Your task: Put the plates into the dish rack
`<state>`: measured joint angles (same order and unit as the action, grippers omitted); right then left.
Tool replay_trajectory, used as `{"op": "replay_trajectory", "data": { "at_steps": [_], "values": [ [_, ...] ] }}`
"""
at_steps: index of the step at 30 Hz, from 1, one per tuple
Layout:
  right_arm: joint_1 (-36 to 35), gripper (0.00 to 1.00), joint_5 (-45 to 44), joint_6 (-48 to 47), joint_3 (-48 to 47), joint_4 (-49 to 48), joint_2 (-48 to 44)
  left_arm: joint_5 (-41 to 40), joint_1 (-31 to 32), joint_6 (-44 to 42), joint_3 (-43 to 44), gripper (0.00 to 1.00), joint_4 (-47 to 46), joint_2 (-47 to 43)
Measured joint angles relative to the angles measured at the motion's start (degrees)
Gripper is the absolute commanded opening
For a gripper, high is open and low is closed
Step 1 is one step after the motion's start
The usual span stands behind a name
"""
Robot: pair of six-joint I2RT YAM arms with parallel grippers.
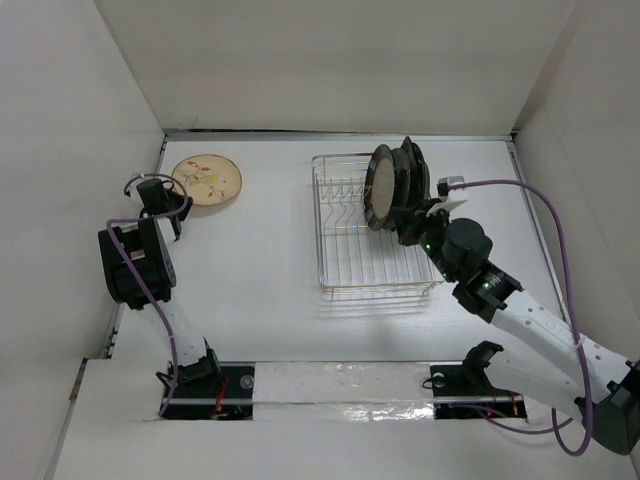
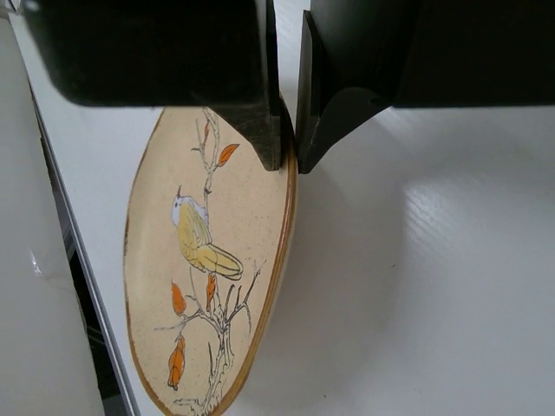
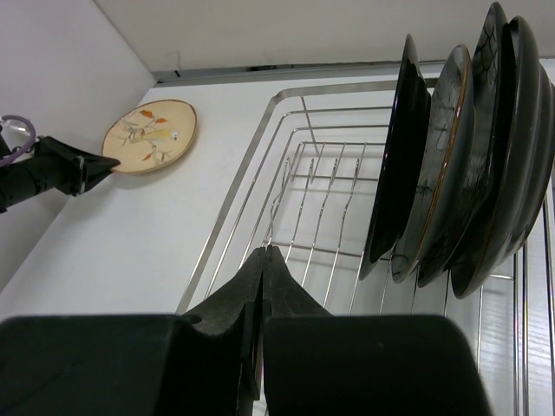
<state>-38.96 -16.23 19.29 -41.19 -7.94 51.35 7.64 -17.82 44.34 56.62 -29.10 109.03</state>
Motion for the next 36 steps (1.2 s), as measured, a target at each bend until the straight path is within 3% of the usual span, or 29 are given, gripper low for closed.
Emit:
{"op": "replay_trajectory", "data": {
  "at_steps": [2,7,13,21,30,36],
  "values": [
    [-0.02,0.02,0.09,0.00,0.00,-0.02,0.00,0.35,-0.04,-0.85,-1.33,0.00,0.13,-2.54],
    [-0.44,0.27,0.68,0.24,0.00,-0.07,0.00,1.20,-0.26,-4.04,-4.35,0.00,1.77,-10.95],
    [-1.64,0.32,2.16,0.24,0.00,-0.07,0.00,3.37,-0.28,-3.89,-9.88,0.00,2.80,-21.14],
    [-2.82,0.64,6.93,1.68,-2.69,-0.26,3.93,6.64,0.28,1.25,-16.39,0.00,0.92,-34.99],
    [-4.26,0.87,12.33,1.84,-14.82,-1.36,18.32,14.36,1.33,7.91,-25.24,0.00,-1.99,-51.58],
    [-4.17,0.91,14.78,-0.07,-29.42,-0.94,33.22,20.85,1.40,12.28,-30.67,0.00,-4.50,-59.67]
  ]
}}
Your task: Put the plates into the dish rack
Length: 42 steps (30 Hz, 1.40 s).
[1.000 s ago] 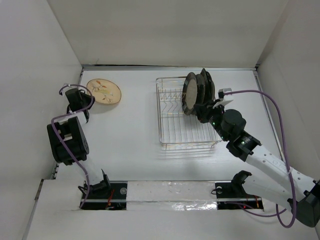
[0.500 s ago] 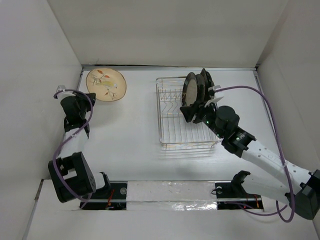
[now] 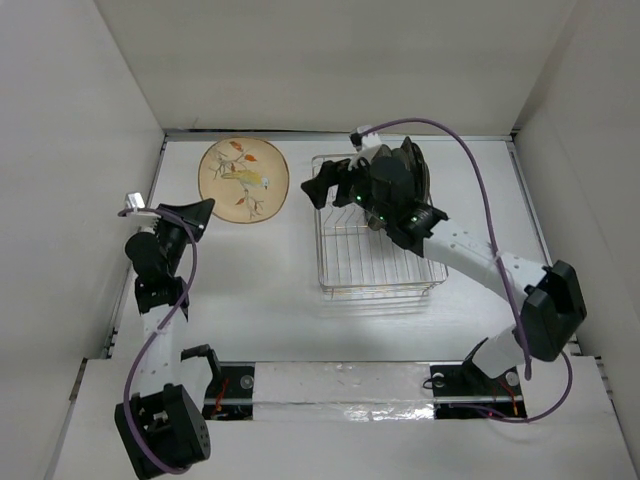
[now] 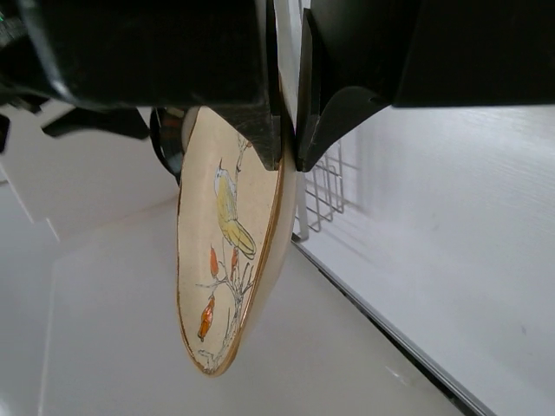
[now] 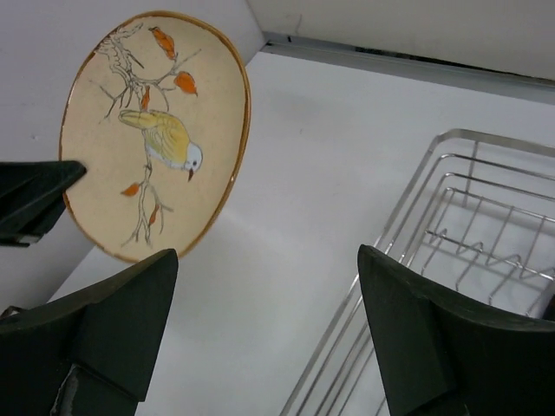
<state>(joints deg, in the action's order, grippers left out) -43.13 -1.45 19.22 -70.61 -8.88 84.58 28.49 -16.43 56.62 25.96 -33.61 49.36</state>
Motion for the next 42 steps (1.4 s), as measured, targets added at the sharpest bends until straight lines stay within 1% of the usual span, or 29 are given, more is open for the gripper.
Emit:
{"op": "replay_trajectory", "data": {
  "at_steps": [4,9,11,13,14,15,16,17,18,19,20,23,26,27,30,33,36,39,42],
  "values": [
    [0.02,0.91,3.96,-0.59,-3.74,-0.11,5.97,3.58,1.09,1.84,-2.08,0.00,-1.38,-2.54],
    [0.33,0.91,9.73,-0.15,-5.09,-0.17,10.03,8.94,1.60,5.09,-4.83,0.00,-5.81,-3.43],
    [0.37,0.87,12.00,0.26,-5.09,-0.61,10.82,11.26,1.84,6.03,-5.42,0.00,-7.91,-3.19],
    [0.42,0.79,14.43,1.01,-5.09,-1.88,11.54,13.03,1.84,7.04,-6.21,0.00,-10.54,-2.93],
    [0.42,0.71,15.50,1.49,-5.11,-2.56,11.85,13.68,1.84,7.34,-6.69,0.00,-11.61,-2.84],
    [0.42,0.53,16.70,2.19,-5.11,-3.45,12.17,14.14,1.84,7.52,-6.91,0.00,-12.11,-2.78],
    [0.42,0.45,17.66,2.67,-5.09,-4.63,12.39,14.78,1.95,7.48,-6.95,0.00,-12.52,-2.56],
    [0.42,0.34,18.75,3.45,-5.07,-5.57,12.55,14.97,2.23,7.17,-6.95,0.00,-12.87,-2.32],
    [0.48,0.12,19.45,5.20,-4.81,-6.91,12.55,14.47,2.21,6.29,-6.97,0.00,-12.37,-2.10],
    [0.96,0.05,20.59,6.73,-4.63,-8.76,12.50,13.70,2.08,5.66,-6.99,0.00,-12.11,-1.92],
    [1.31,0.00,21.81,8.24,-4.50,-10.16,12.33,13.07,1.95,5.18,-7.10,0.00,-11.98,-1.90],
    [1.46,0.00,22.67,10.32,-3.58,-11.98,11.87,12.87,2.23,2.86,-7.08,0.00,-12.26,-2.64],
    [1.49,0.00,21.59,10.62,-2.08,-12.76,10.97,13.29,3.91,1.51,-6.82,0.38,-10.49,-2.12],
    [1.42,0.00,20.85,10.54,-1.53,-12.63,10.58,13.70,4.68,0.76,-6.51,0.55,-9.57,-1.92],
    [1.01,0.00,17.38,10.10,-0.02,-11.04,8.76,14.86,7.76,-1.86,-4.72,0.68,-6.99,-1.79],
    [0.24,0.00,12.33,9.29,1.81,-8.04,4.57,15.78,10.19,-4.35,-2.40,0.76,-4.55,-1.68],
    [-1.29,0.00,5.68,7.32,2.45,-4.39,-0.46,16.61,11.89,-6.69,-0.50,0.77,-2.95,-2.14],
    [-1.53,0.00,-4.37,4.33,3.34,-1.36,-5.27,16.55,13.81,-10.43,2.58,0.78,0.52,-2.29],
    [-0.68,0.00,-16.24,0.81,3.23,1.27,-7.45,15.65,16.33,-14.08,5.16,0.78,3.91,-2.38]
  ]
}}
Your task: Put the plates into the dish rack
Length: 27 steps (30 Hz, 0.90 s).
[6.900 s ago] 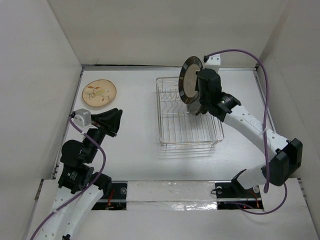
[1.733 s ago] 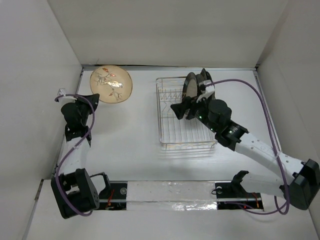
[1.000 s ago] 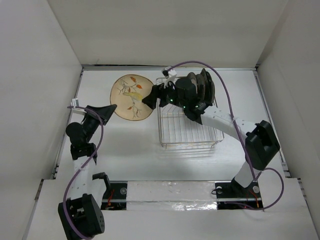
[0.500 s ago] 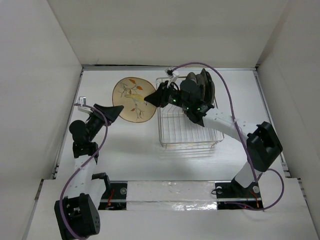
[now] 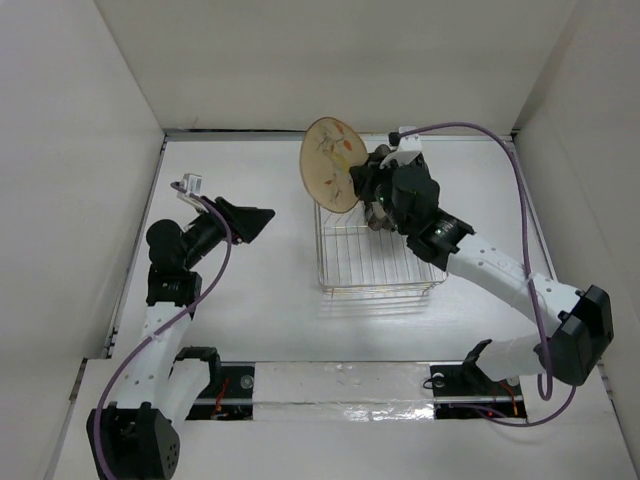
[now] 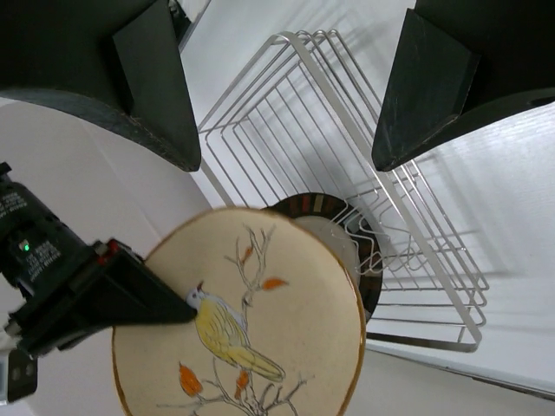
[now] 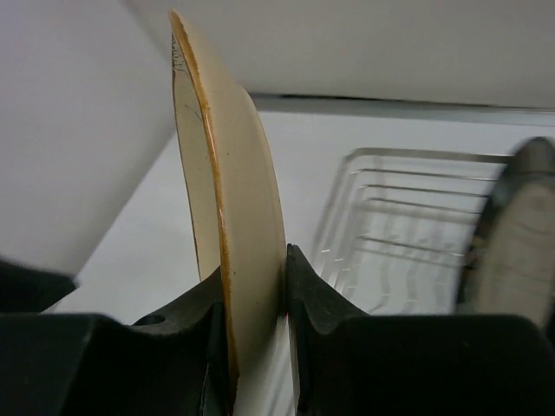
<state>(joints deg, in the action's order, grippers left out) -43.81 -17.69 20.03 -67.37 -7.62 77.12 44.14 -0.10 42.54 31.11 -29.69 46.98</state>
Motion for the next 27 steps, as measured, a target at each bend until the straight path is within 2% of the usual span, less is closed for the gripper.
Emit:
{"op": "replay_trajectory", "data": {
  "at_steps": [4,10,18,27],
  "values": [
    [0.48,0.00,-14.08,-4.90,-1.31,3.69,1.42,-1.73,4.79,-4.28,1.29,0.78,4.22,0.04],
    [0.57,0.00,-26.95,-11.17,-8.07,11.04,9.81,-5.27,11.28,-10.36,2.47,0.77,11.65,-0.63],
    [0.63,0.00,-34.14,-15.19,-15.76,13.88,18.45,-10.58,16.63,-17.40,5.49,0.77,17.97,-5.20],
    [0.61,0.00,-35.28,-12.81,-17.35,17.88,22.27,-14.95,18.03,-21.16,6.43,0.77,21.90,-6.49]
  ]
}}
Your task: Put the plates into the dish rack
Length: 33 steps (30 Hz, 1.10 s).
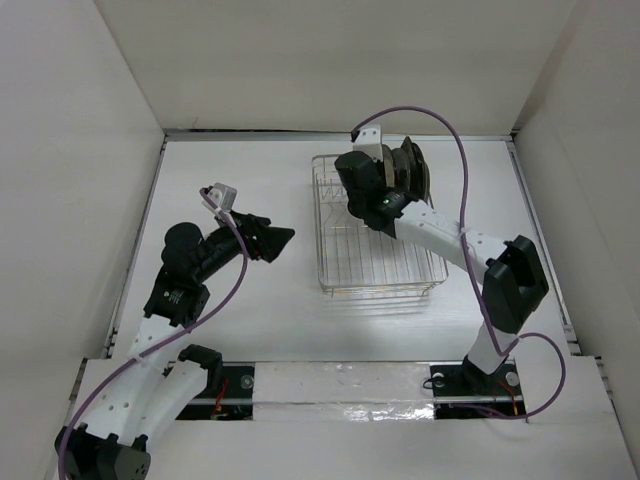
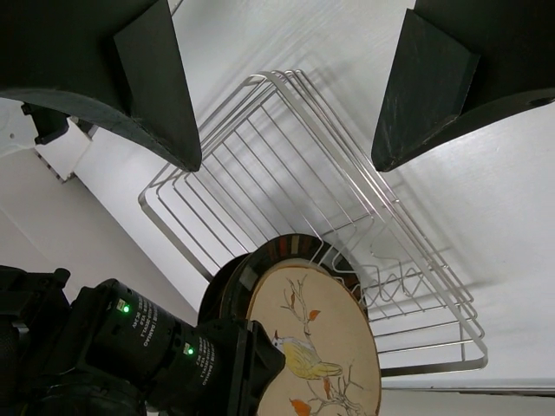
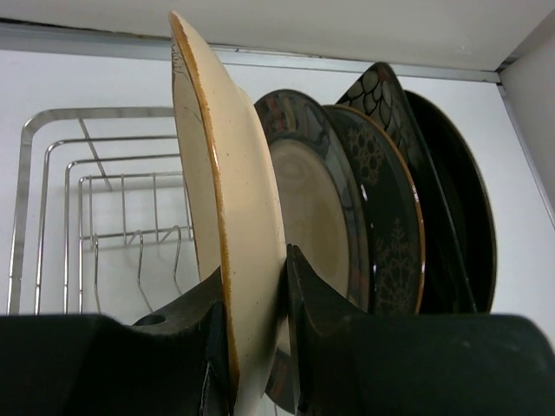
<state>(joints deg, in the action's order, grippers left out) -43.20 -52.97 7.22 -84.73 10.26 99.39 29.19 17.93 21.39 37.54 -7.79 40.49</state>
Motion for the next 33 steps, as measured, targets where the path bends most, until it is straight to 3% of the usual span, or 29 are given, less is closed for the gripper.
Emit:
{"op": "replay_trajectory", "data": {
  "at_steps": [24,26,27,29,30,33],
  "values": [
    [-1.03,0.01,3.41,11.06,4.63,-0.04,5.01,-4.07,0.00,-0.98,0.02,0.77,0.85,0.79],
    [-1.03,0.08,3.19,11.74,5.27,-0.87,5.01,-4.46,0.00,-1.03,0.02,0.77,0.90,1.07],
    [-1.03,0.23,3.04,12.09,5.42,-1.05,5.01,-4.76,0.00,-1.05,0.02,0.77,0.98,1.14],
    [-1.03,0.42,2.91,12.72,5.90,-1.77,4.96,-5.60,0.00,-1.18,0.02,0.77,1.22,1.31],
    [-1.07,0.59,2.91,13.16,6.14,-1.97,4.87,-5.90,0.00,-1.25,0.02,0.77,1.31,1.44],
    [-1.09,0.79,3.82,13.81,7.80,-2.95,3.65,-6.93,0.00,-1.44,0.02,0.77,1.73,1.79]
  ]
}}
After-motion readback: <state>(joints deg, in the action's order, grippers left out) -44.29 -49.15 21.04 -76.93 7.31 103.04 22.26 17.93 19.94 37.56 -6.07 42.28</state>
